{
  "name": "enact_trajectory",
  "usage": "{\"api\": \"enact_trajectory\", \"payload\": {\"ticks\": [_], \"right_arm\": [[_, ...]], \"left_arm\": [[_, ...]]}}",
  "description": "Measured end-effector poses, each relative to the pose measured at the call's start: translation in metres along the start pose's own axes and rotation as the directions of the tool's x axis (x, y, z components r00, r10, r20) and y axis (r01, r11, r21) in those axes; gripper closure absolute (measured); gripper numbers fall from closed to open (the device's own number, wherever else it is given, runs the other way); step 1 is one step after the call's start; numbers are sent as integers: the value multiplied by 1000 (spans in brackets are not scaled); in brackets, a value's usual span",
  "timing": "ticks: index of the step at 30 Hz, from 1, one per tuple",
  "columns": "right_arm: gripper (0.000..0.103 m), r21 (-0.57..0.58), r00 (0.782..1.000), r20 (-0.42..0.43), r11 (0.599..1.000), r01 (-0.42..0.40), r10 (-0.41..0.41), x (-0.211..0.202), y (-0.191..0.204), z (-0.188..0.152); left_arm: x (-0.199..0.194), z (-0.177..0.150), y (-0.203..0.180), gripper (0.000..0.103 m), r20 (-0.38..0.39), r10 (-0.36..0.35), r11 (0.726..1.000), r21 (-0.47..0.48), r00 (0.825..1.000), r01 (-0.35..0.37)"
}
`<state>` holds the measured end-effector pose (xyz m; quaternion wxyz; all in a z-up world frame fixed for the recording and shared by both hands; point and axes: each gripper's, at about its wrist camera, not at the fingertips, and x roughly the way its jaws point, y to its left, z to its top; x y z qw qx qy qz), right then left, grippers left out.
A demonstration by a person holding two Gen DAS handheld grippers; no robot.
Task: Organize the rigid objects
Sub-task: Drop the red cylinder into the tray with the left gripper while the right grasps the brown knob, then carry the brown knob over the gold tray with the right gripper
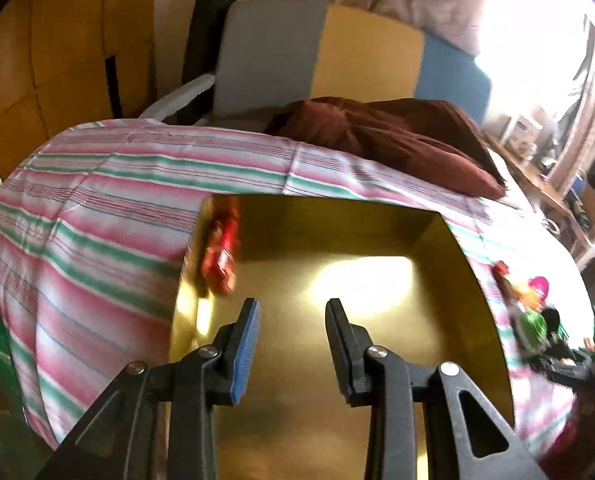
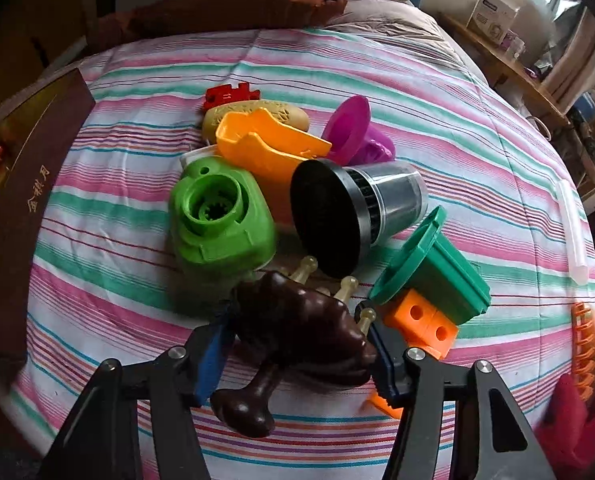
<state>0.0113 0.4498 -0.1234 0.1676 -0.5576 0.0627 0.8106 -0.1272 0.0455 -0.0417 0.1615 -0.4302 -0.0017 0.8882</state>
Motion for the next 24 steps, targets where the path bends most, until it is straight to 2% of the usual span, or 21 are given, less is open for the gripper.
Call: {"api": "enact_trajectory", "payload": {"ticks": [4, 6, 13, 18, 24], "right_arm": [[43, -7, 1000, 1, 1000, 13, -13, -1, 1, -1], [43, -11, 1000, 2, 1000, 18, -18, -2, 3, -2], [44, -84, 997, 34, 994, 74, -72, -5, 15, -4], [44, -122, 995, 48, 988, 92, -87, -10, 26, -7], [44, -197, 991, 77, 972, 127, -114, -11, 43, -10]], "left_arm": [[-24, -28, -18, 69, 24, -20, 999, 27, 1000, 19], [-32, -41, -26, 69, 30, -4, 999, 46, 1000, 3], [-46, -80, -46, 69, 2, 5, 995, 96, 1000, -5], [-54, -94, -59, 69, -16, -7, 991, 133, 1000, 9], [-66, -99, -66, 69, 16, 12, 987, 163, 1000, -15]]}}
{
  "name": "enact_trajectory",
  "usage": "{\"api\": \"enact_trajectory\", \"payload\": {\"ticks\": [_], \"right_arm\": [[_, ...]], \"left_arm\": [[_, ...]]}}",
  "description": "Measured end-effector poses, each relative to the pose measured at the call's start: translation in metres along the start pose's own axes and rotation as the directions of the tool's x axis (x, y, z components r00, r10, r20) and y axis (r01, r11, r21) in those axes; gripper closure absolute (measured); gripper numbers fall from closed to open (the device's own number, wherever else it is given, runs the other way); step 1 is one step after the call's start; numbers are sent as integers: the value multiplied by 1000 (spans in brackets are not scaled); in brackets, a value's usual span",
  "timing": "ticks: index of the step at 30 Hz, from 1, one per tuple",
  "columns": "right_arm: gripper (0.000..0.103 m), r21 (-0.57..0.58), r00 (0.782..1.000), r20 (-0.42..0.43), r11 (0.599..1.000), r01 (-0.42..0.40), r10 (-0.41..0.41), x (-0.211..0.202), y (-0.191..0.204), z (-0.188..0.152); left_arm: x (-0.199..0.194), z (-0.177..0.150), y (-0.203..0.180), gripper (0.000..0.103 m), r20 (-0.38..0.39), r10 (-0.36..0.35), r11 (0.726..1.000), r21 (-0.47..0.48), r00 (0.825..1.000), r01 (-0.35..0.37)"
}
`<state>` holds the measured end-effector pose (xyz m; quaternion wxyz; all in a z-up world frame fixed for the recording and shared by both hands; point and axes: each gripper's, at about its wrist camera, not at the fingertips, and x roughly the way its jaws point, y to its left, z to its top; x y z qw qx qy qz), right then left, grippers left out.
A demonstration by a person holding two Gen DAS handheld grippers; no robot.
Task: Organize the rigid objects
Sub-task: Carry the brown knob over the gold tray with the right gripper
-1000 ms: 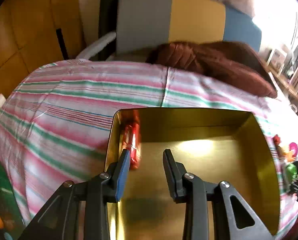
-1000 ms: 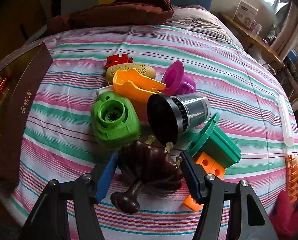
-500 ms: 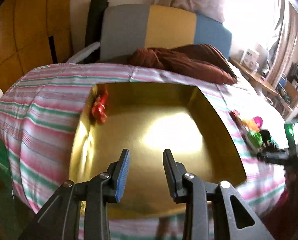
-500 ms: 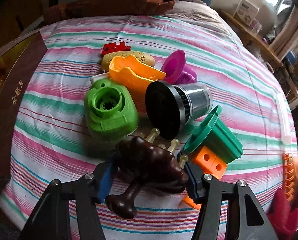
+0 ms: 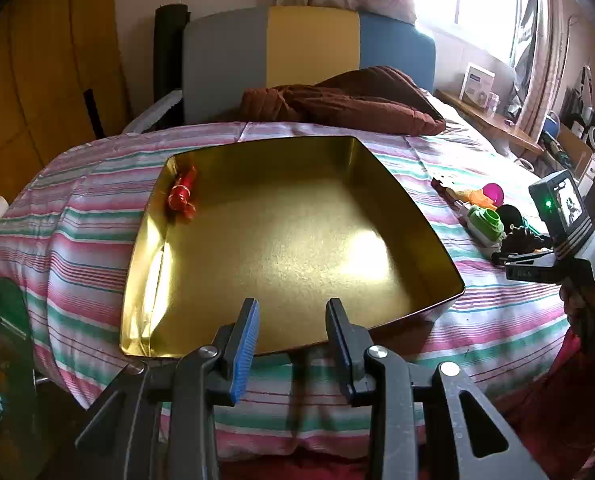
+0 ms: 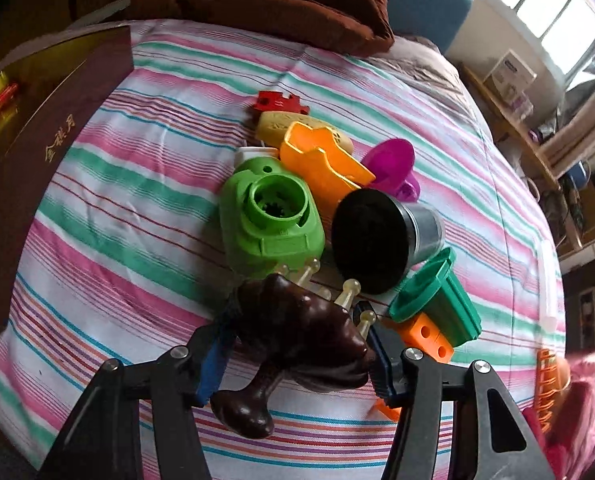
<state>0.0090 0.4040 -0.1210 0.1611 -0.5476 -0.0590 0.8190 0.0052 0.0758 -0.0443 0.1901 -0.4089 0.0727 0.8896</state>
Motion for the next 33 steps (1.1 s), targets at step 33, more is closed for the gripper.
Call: {"api": "enact_trajectory", "payload": {"ticks": [33], "right_arm": [[44, 5, 949, 304, 997, -83, 78, -109, 98, 47]], "left_arm": [[-14, -10, 52, 69, 0, 71, 988, -141, 997, -70]]}}
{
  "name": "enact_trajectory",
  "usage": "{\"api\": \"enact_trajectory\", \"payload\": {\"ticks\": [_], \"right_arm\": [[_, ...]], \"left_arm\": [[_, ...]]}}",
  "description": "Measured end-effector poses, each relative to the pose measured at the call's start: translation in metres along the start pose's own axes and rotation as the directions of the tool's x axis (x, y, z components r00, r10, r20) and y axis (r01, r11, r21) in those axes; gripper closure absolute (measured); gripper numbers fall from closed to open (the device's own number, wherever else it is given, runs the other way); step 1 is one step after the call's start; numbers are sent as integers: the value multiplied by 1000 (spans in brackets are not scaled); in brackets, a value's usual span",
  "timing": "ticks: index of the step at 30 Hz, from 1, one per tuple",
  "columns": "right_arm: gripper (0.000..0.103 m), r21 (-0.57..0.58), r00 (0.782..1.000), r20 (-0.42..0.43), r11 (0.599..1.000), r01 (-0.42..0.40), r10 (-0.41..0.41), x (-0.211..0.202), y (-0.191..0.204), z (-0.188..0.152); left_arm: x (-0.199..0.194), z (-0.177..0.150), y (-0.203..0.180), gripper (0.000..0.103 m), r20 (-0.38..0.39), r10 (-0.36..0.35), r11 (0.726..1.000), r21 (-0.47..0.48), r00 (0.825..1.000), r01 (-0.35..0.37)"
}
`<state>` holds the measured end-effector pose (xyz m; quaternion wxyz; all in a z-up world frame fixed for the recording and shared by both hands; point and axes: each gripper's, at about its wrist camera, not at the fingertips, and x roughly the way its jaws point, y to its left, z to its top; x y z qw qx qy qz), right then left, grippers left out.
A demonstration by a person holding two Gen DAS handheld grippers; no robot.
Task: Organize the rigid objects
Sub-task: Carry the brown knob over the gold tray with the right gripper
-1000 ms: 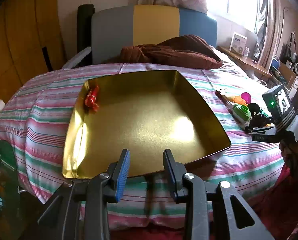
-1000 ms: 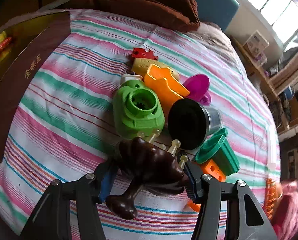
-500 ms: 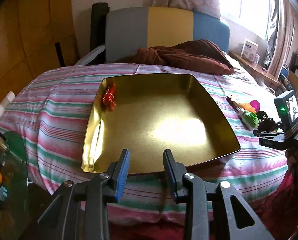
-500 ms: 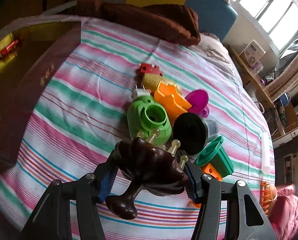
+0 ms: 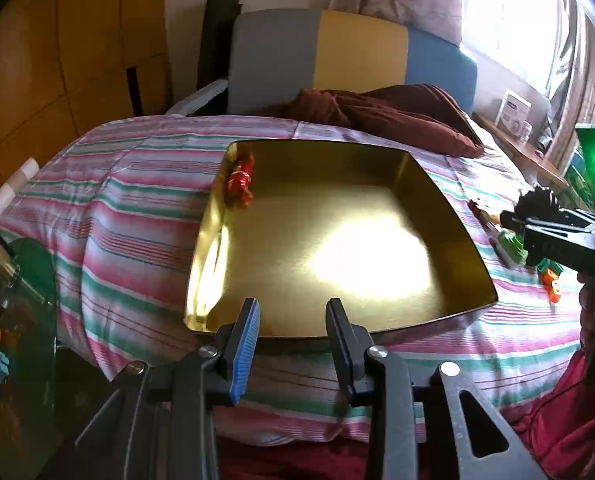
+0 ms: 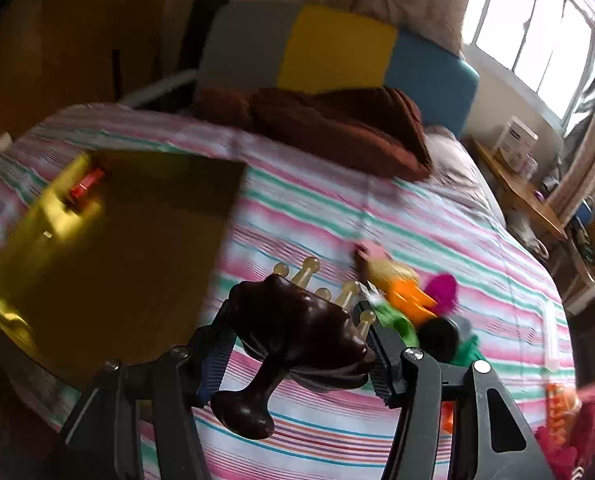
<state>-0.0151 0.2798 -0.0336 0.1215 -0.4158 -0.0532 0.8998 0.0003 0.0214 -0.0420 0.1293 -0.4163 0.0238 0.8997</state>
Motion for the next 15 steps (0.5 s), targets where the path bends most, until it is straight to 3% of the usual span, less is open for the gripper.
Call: {"api": "enact_trajectory", "payload": {"ticks": [15], "right_arm": [[44, -80, 972, 179, 987, -141, 154, -36, 129, 33]], "left_arm": [[-11, -6, 55, 69, 18, 77, 989, -125, 997, -75]]}}
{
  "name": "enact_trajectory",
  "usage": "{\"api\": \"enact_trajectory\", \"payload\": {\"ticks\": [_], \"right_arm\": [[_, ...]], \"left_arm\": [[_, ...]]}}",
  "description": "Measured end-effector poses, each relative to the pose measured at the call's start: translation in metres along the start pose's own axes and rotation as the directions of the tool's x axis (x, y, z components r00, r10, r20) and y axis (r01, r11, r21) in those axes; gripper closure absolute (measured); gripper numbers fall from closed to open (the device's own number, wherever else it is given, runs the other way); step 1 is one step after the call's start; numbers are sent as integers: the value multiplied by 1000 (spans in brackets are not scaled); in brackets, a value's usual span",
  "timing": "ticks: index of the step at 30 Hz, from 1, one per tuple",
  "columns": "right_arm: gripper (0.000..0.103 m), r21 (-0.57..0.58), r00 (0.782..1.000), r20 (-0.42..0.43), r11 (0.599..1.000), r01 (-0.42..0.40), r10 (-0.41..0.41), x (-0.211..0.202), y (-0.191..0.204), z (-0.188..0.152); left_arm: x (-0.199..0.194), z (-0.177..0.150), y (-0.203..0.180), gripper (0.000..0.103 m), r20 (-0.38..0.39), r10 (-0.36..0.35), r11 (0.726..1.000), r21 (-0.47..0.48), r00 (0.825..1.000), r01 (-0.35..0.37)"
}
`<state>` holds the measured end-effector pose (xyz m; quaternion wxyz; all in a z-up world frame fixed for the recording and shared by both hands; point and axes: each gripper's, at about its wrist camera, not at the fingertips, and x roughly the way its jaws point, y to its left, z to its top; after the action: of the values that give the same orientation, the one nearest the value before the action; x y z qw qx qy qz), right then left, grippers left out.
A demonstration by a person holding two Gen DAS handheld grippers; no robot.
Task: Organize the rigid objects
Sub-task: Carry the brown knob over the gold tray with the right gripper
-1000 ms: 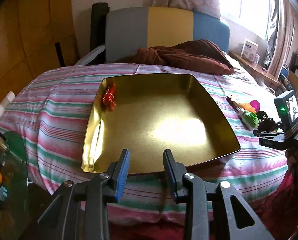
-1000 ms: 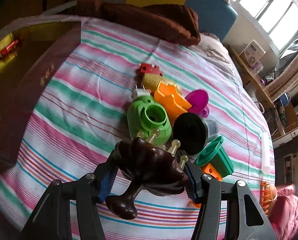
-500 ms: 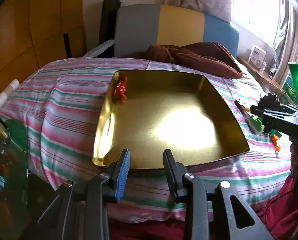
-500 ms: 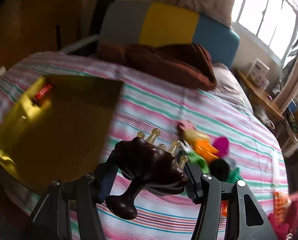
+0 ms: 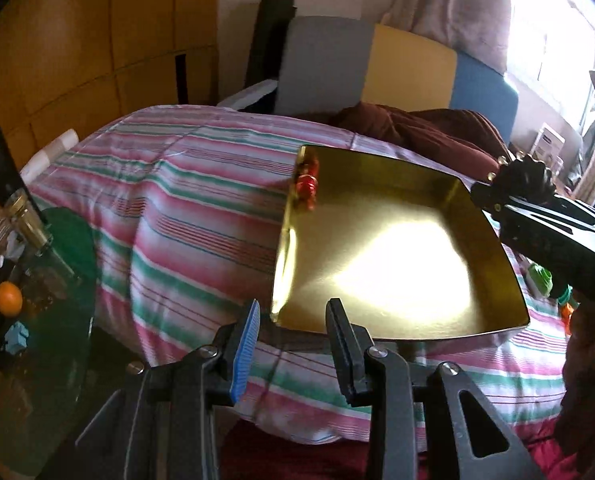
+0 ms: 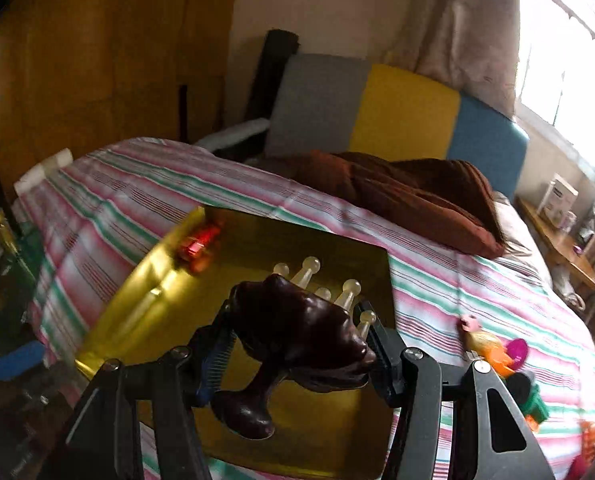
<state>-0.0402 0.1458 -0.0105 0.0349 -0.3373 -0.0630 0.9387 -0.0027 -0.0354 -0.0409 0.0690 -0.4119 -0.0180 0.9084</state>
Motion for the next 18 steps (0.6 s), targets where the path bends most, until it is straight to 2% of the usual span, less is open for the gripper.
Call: {"api": "enact_trajectory", "payload": {"ticks": [8, 18], "right_arm": [[44, -26, 998, 28, 998, -58, 58, 1, 31, 12], [44, -53, 997, 2, 995, -81, 81, 15, 49, 13]], "left_arm": [[1, 0, 21, 69, 0, 22, 999, -43, 1000, -22], [9, -2, 34, 69, -18, 22, 997, -75, 1000, -23]]}}
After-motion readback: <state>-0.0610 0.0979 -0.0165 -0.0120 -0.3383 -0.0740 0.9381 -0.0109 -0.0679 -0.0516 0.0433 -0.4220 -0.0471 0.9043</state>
